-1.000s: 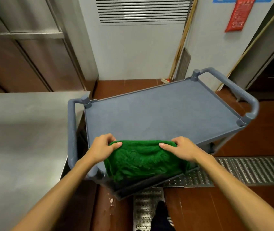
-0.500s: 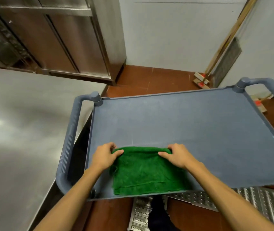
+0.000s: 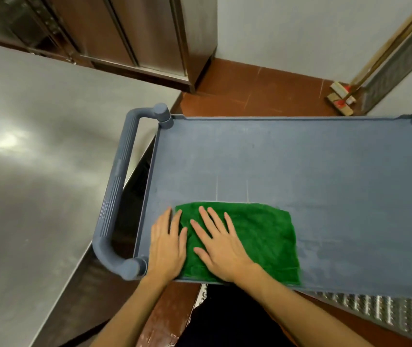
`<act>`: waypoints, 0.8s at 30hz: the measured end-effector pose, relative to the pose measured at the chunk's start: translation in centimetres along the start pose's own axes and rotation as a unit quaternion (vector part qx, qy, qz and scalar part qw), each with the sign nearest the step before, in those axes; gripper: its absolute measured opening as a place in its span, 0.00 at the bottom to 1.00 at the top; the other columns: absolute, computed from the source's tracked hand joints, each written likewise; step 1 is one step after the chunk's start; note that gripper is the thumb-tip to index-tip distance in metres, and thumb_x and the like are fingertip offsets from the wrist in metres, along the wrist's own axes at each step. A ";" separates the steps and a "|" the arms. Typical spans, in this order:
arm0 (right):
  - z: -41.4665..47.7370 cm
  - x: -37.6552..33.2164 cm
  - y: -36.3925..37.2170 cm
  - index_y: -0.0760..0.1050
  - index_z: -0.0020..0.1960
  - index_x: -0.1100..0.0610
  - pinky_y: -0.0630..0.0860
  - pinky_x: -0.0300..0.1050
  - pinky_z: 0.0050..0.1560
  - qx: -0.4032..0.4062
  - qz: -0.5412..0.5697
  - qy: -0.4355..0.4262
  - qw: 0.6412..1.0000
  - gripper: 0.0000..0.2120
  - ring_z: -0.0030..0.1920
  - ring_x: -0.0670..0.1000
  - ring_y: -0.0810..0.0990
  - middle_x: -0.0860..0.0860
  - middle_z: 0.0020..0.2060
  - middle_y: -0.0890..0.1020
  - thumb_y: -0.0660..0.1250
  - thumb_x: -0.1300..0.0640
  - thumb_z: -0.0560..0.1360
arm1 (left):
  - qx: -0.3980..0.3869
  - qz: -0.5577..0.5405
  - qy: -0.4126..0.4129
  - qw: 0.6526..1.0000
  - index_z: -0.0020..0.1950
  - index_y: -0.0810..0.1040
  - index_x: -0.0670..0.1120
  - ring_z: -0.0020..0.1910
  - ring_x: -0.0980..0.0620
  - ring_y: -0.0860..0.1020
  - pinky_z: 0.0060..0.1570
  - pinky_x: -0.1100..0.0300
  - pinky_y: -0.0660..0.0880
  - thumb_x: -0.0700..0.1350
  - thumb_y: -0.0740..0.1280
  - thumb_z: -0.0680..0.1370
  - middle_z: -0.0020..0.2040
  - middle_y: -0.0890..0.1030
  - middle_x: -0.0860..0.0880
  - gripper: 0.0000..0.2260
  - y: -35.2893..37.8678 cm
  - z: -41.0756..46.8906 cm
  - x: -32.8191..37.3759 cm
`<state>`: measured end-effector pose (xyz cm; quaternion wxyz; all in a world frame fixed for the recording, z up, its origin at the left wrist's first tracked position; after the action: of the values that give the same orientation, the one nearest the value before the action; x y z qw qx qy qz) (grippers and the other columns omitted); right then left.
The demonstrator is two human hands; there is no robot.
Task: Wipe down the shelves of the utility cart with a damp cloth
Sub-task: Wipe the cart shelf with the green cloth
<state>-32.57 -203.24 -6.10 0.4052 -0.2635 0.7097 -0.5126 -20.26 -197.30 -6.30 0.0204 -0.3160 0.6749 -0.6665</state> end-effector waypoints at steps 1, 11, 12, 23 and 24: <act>0.5 -0.9 1.1 0.48 0.80 0.52 0.39 0.64 0.75 -0.016 -0.016 0.006 1.000 0.33 0.79 0.57 0.38 0.55 0.79 0.40 0.53 0.41 0.81 | -0.002 -0.005 -0.007 1.000 0.78 0.65 0.41 0.75 0.39 0.65 0.74 0.41 0.62 0.54 0.48 0.83 0.77 0.64 0.38 0.28 0.6 -0.5 -0.3; 1.6 -0.9 4.6 0.51 0.80 0.52 0.47 0.65 0.76 0.015 -0.031 0.054 0.998 0.36 0.79 0.55 0.45 0.55 0.80 0.48 0.52 0.36 0.78 | 0.027 -0.008 -0.030 0.999 0.80 0.59 0.45 0.80 0.46 0.58 0.79 0.47 0.52 0.45 0.54 0.85 0.80 0.60 0.43 0.23 2.4 -0.9 -2.0; 1.5 -0.8 4.6 0.52 0.80 0.52 0.48 0.64 0.76 0.019 -0.034 0.051 0.998 0.36 0.79 0.55 0.46 0.55 0.80 0.49 0.52 0.36 0.78 | 0.027 -0.008 -0.029 0.999 0.80 0.59 0.45 0.80 0.46 0.58 0.79 0.47 0.51 0.45 0.54 0.85 0.80 0.60 0.44 0.23 2.5 -0.9 -2.0; -0.2 1.6 4.1 0.53 0.80 0.50 0.49 0.61 0.77 0.042 -0.046 0.051 0.997 0.32 0.79 0.54 0.48 0.54 0.80 0.50 0.50 0.36 0.80 | 0.061 -0.026 -0.027 0.997 0.77 0.67 0.44 0.79 0.45 0.60 0.78 0.43 0.52 0.47 0.54 0.84 0.79 0.63 0.43 0.22 1.9 -1.3 -1.9; -0.5 2.0 4.0 0.53 0.80 0.50 0.50 0.60 0.77 0.045 -0.047 0.051 0.997 0.32 0.79 0.54 0.48 0.55 0.79 0.51 0.50 0.36 0.80 | 0.066 -0.030 -0.028 0.997 0.76 0.68 0.44 0.79 0.45 0.60 0.78 0.43 0.52 0.47 0.54 0.83 0.79 0.64 0.43 0.22 1.9 -1.3 -1.9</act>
<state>-33.90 -203.15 -10.40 0.3551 -0.2513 0.6923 -0.5757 -20.10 -195.48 -8.60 0.0401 -0.3526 0.6192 -0.7005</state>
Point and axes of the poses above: each hand's wrist, its own z-axis towards the middle knuckle, its own y-axis out of the palm, x = y × z, the point moved 7 cm from there along z, towards the middle knuckle
